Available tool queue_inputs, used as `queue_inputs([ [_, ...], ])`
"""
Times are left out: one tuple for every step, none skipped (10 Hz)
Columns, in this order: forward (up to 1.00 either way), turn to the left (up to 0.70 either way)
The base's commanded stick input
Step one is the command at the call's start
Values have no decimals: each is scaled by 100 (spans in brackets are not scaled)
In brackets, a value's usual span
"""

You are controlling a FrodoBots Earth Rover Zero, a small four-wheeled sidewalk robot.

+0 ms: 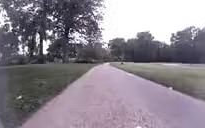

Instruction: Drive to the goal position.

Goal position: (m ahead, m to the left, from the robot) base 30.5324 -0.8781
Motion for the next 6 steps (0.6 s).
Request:
queue_inputs([
  [70,0],
  [70,0],
  [70,0],
  [70,0],
  [70,0],
  [70,0],
])
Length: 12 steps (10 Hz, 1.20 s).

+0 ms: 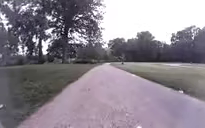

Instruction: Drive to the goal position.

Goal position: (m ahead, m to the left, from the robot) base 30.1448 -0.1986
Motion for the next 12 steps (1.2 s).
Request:
queue_inputs([
  [70,0],
  [70,0],
  [70,0],
  [70,0],
  [70,0],
  [70,0],
  [70,0],
  [70,0],
  [70,0],
  [70,0],
  [70,0],
  [70,0],
])
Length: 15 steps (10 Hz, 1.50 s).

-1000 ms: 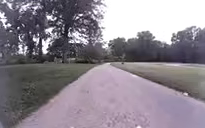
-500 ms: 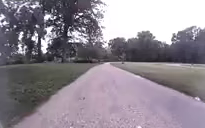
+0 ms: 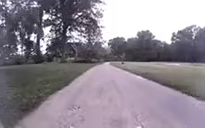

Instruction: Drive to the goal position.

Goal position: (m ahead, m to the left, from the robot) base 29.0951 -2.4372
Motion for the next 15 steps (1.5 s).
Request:
queue_inputs([
  [70,0],
  [70,0],
  [70,0],
  [70,0],
  [70,0],
  [70,0],
  [70,0],
  [70,0],
  [70,0],
  [70,0],
  [70,0],
  [70,0],
  [70,0],
  [70,0],
  [70,0],
])
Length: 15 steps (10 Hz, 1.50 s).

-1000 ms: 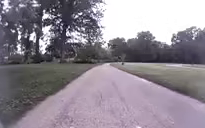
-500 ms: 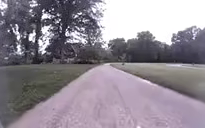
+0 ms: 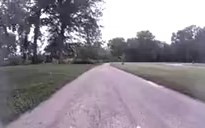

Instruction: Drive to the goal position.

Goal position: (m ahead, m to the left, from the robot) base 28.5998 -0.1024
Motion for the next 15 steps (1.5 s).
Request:
queue_inputs([
  [70,0],
  [70,0],
  [70,0],
  [70,0],
  [70,0],
  [70,0],
  [70,0],
  [70,0],
  [70,0],
  [70,0],
  [70,0],
  [70,0],
  [70,0],
  [70,0],
  [70,0],
])
